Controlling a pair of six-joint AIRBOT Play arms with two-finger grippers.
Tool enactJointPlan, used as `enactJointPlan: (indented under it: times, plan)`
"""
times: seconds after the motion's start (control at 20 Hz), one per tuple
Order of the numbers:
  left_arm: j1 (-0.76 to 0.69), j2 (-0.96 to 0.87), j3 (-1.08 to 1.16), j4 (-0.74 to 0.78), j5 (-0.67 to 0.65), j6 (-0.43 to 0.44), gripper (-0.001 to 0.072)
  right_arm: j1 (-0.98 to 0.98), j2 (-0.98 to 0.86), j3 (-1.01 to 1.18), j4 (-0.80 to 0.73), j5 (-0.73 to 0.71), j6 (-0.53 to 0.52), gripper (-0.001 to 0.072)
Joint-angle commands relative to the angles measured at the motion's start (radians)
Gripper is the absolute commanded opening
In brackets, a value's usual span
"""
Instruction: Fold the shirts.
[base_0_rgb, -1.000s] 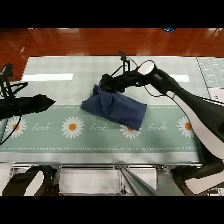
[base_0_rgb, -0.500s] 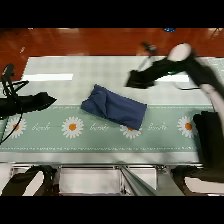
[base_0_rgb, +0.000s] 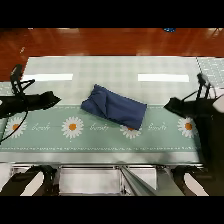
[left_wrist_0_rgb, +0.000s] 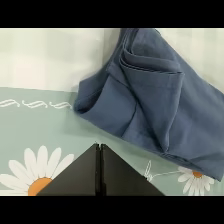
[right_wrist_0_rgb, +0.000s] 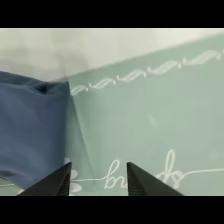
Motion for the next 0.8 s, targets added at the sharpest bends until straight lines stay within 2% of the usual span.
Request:
enactJointPlan:
  times: [0.0,0.25,0.45,0.55,0.75]
  plan:
    - [-0.048,-0.027,0.000,-0.002,0.026,0.000,0.0028,-0.024,-0.015,-0.178,0.221,-0.170,-0.038,0.0416]
    - [-0.090,-0.060,0.000,-0.002,0.031,0.000,0.0028,0.069,-0.204,-0.178,0.549,-0.292,-0.246,0.0416]
    - [-0.092,-0.060,0.000,-0.002,0.032,0.000,0.0028,0.102,-0.365,-0.176,0.780,-0.267,-0.418,0.0416]
    - [-0.092,-0.060,0.000,-0.002,0.033,0.000,0.0028,0.128,-0.427,-0.147,0.837,-0.235,-0.479,0.0416]
    - [-0.092,-0.060,0.000,-0.002,0.039,0.000,0.0027,0.238,-0.524,-0.001,0.855,-0.219,-0.481,0.0396]
